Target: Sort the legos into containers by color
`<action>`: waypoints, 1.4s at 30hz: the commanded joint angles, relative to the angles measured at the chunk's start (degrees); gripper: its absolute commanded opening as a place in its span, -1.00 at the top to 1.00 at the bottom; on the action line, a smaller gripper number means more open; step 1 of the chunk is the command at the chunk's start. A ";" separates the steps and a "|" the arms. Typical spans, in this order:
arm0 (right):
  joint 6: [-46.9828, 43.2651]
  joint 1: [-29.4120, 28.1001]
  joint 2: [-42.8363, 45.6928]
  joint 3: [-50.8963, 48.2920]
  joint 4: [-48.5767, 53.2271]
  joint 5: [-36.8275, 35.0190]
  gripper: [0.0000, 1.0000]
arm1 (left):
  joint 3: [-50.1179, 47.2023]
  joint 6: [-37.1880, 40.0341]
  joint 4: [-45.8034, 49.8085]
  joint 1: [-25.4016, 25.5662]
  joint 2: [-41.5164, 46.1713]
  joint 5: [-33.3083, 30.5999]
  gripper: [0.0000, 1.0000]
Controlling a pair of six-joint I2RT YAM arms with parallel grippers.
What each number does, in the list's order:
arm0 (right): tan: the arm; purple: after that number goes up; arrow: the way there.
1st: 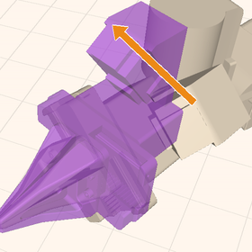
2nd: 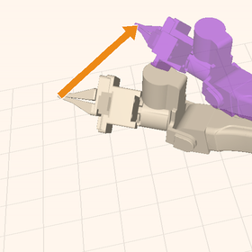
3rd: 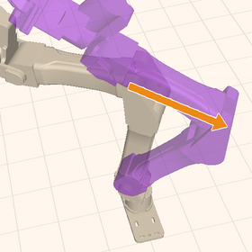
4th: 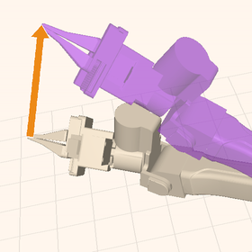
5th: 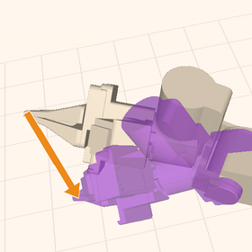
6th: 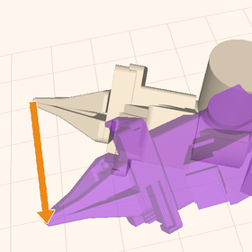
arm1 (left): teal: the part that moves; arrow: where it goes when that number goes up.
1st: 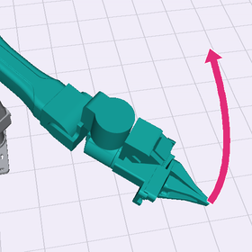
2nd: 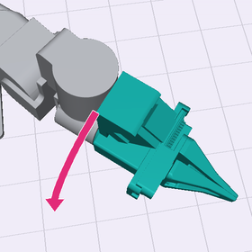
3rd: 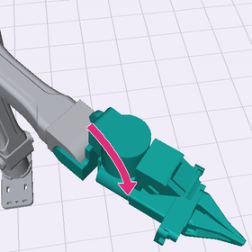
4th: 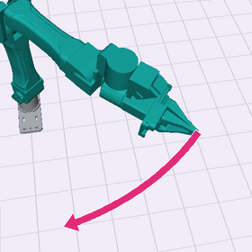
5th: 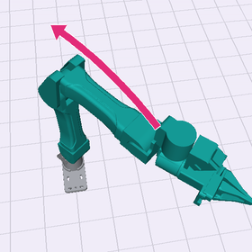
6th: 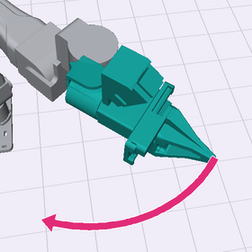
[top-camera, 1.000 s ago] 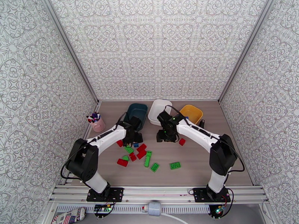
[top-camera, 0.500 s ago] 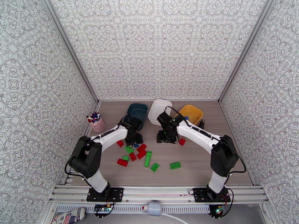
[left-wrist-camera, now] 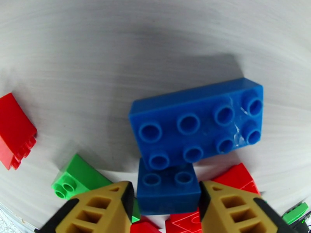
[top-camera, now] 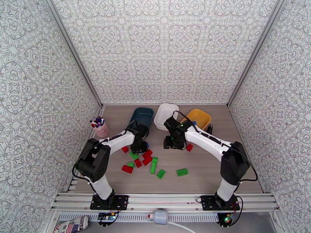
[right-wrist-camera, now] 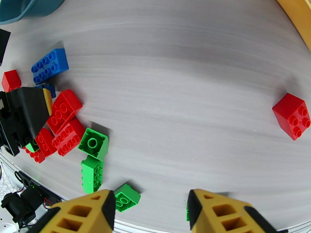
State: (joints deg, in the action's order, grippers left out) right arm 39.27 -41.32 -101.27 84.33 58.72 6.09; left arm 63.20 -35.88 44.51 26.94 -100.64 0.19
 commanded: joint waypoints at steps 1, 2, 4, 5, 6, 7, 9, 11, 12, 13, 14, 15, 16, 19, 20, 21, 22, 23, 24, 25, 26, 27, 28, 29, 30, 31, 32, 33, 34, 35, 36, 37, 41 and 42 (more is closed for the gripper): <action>1.16 -0.59 2.05 -1.05 -0.57 -1.65 -0.08 | 0.97 0.74 0.18 -0.09 -0.37 0.34 0.09; 1.25 -0.60 2.16 -1.16 -0.62 -1.76 -0.08 | 1.17 0.81 0.36 -0.10 -0.19 0.22 0.12; 1.34 -0.59 2.35 -1.15 -0.74 -2.25 -0.07 | 1.48 0.98 0.76 -0.04 0.13 0.21 0.18; 1.43 -0.61 2.53 -1.19 -0.67 -2.62 -0.07 | 1.79 1.14 1.06 0.12 0.31 0.25 0.21; 1.44 -0.59 2.63 -1.03 -0.62 -3.05 -0.07 | 2.02 1.24 1.44 0.21 0.56 0.22 0.23; 1.44 -0.47 2.81 -0.86 -0.40 -3.71 -0.06 | 2.33 1.33 1.82 0.45 0.98 0.23 0.26; 1.34 -0.05 3.23 -0.51 0.03 -4.81 -0.06 | 2.97 1.48 2.71 0.98 1.97 0.08 0.28; 1.34 0.96 3.81 -0.31 0.29 -5.43 -0.06 | 3.81 1.34 3.62 1.34 3.25 0.20 0.30; 1.34 1.55 4.03 -0.34 0.26 -5.39 -0.06 | 4.25 1.25 3.89 1.52 3.78 0.55 0.30; 1.35 2.25 4.38 -0.46 0.17 -5.21 -0.06 | 4.78 1.17 3.89 1.67 4.42 1.28 0.30; 1.25 3.19 4.73 -0.62 0.01 -4.79 -0.06 | 5.37 1.16 3.48 1.93 5.02 2.33 0.30; 1.21 3.93 4.97 -0.73 -0.26 -4.30 -0.06 | 6.00 1.14 2.91 2.09 5.39 3.62 0.30; 1.04 4.79 5.27 -0.87 -0.72 -3.63 -0.06 | 6.75 1.16 1.92 2.31 5.70 5.40 0.30; 1.05 7.33 5.91 -1.31 -2.06 -1.71 -0.07 | 9.17 0.62 -2.00 2.99 5.16 11.73 0.30; 1.31 8.58 6.23 -1.96 -3.21 0.00 -0.07 | 10.28 0.04 -3.50 3.31 4.42 13.62 0.31; 1.67 9.78 6.49 -2.79 -4.60 1.73 -0.07 | 11.34 -0.46 -4.66 3.62 3.59 16.28 0.32; 2.46 11.30 6.82 -4.00 -6.64 4.33 -0.07 | 12.75 -1.21 -6.08 4.15 2.48 18.39 0.33; 3.39 12.86 7.17 -5.38 -8.84 7.07 -0.07 | 14.39 -1.83 -7.34 4.78 0.92 20.20 0.34; 4.29 14.21 7.53 -6.61 -10.77 9.21 -0.07 | 15.89 -2.41 -8.33 5.39 -0.44 21.49 0.35; 5.22 15.74 7.97 -7.78 -12.81 11.38 -0.07 | 17.65 -3.34 -9.38 6.06 -2.19 23.12 0.37; 6.16 17.28 8.28 -8.96 -14.49 13.11 -0.07 | 19.22 -4.45 -11.10 6.84 -3.90 24.67 0.38; 6.65 18.56 8.65 -9.70 -15.52 14.25 -0.07 | 20.42 -5.87 -12.54 7.49 -5.40 25.90 0.38; 7.08 19.91 9.05 -10.38 -16.44 15.22 -0.07 | 21.58 -7.63 -14.75 8.21 -7.12 27.35 0.38; 7.37 21.27 9.65 -11.01 -16.91 15.88 -0.07 | 22.69 -9.46 -17.14 8.92 -8.82 28.74 0.38; 7.49 22.57 10.28 -11.59 -17.18 16.26 -0.07 | 23.78 -10.97 -18.97 9.51 -10.36 29.75 0.38; 7.57 24.20 11.14 -12.33 -17.30 16.64 -0.07 | 25.17 -12.61 -20.73 10.06 -12.14 30.75 0.38; 7.58 25.99 12.25 -13.17 -17.41 17.13 -0.07 | 26.44 -14.17 -22.47 10.48 -13.95 31.67 0.38; 7.57 27.39 13.17 -13.89 -17.41 17.59 -0.08 | 27.72 -15.68 -23.96 10.81 -15.38 32.31 0.38; 7.34 29.39 14.44 -14.72 -17.28 18.12 -0.08 | 29.10 -17.27 -25.92 11.09 -16.99 33.15 0.38; 7.02 31.02 15.62 -15.63 -16.78 18.55 -0.09 | 30.46 -19.20 -27.84 11.28 -18.60 33.95 0.38; 6.61 32.71 16.66 -16.36 -16.21 18.81 -0.09 | 31.83 -20.60 -29.54 11.45 -19.92 34.61 0.38; 6.02 34.32 17.79 -17.01 -15.48 19.09 -0.09 | 33.54 -22.16 -31.19 11.51 -21.50 35.31 0.37; 3.86 38.74 21.59 -18.99 -12.67 19.14 -0.12 | 41.85 -26.97 -34.56 11.94 -28.20 36.66 0.37; 3.60 39.24 22.16 -19.30 -12.10 19.16 -0.12 | 44.03 -27.68 -34.73 12.15 -29.81 36.72 0.36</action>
State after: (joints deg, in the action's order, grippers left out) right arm 44.69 -3.20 -81.08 66.72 44.01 23.46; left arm 101.62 -57.93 15.51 38.68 -127.11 33.85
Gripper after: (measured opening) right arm 0.559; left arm 0.358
